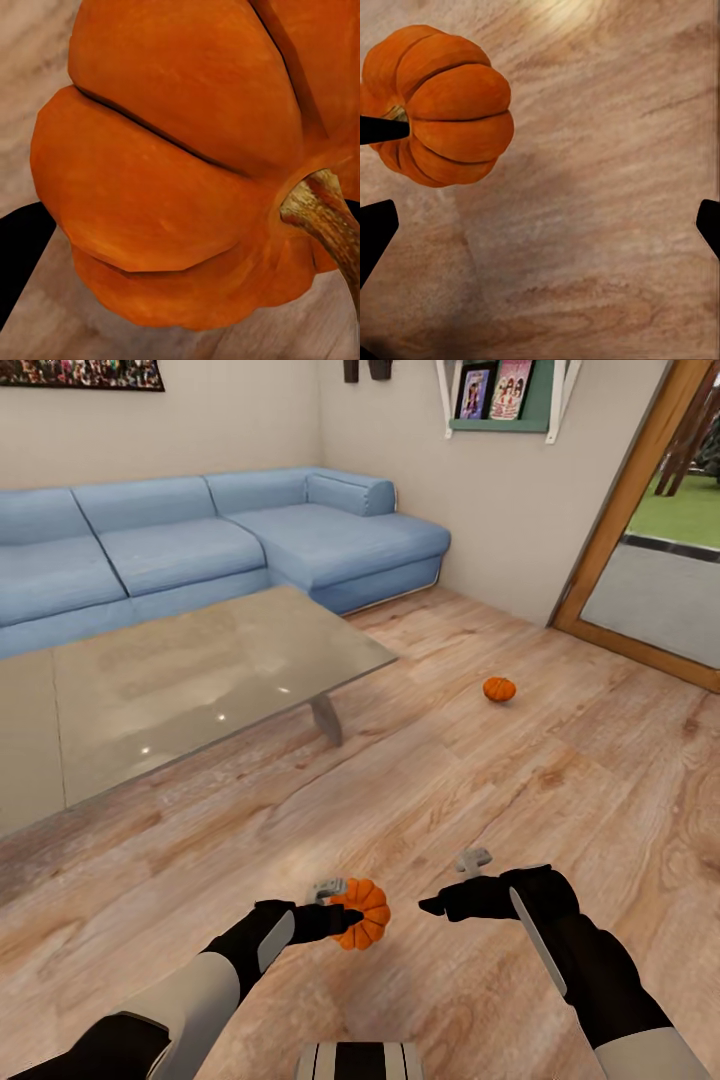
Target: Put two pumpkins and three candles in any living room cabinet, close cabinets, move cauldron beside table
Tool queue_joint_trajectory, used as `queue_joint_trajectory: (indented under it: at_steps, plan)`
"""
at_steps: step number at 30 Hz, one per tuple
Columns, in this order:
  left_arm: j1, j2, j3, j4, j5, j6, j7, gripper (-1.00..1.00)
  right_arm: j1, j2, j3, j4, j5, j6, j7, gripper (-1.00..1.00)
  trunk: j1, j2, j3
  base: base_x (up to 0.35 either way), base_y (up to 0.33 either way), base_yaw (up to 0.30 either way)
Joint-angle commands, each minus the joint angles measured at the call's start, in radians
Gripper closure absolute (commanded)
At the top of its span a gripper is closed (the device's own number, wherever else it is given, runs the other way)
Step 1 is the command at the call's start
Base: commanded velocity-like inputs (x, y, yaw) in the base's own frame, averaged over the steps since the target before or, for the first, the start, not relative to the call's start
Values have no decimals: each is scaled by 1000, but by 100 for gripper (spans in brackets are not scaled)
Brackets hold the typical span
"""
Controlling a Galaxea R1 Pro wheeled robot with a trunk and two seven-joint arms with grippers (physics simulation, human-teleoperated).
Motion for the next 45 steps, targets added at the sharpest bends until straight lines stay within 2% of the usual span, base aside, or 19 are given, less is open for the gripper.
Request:
queue_joint_trajectory:
  at_steps: [1,4,13,14,45]
  plan:
    - [0,1,-4,-2,6,5,1,100,-1,-1,1,-1,2,3,3,-100,0,0,1,-98,-129,65]
    - [0,2,-4,-2,6,5,0,100,-1,-1,0,-1,2,3,3,-100,0,0,5,-54,-71,65]
    - [0,1,-4,-2,6,5,-2,100,-1,-1,-13,-1,1,-1,3,-100,-5,2,54,-5,-7,45]
    - [0,2,-3,-2,6,5,-2,100,-1,-1,-15,-1,1,-20,3,-100,-5,2,59,0,0,2]
    - [0,5,-4,5,3,1,7,100,-1,-4,-20,-1,1,-28,3,-100,-19,9,226,0,0,0]
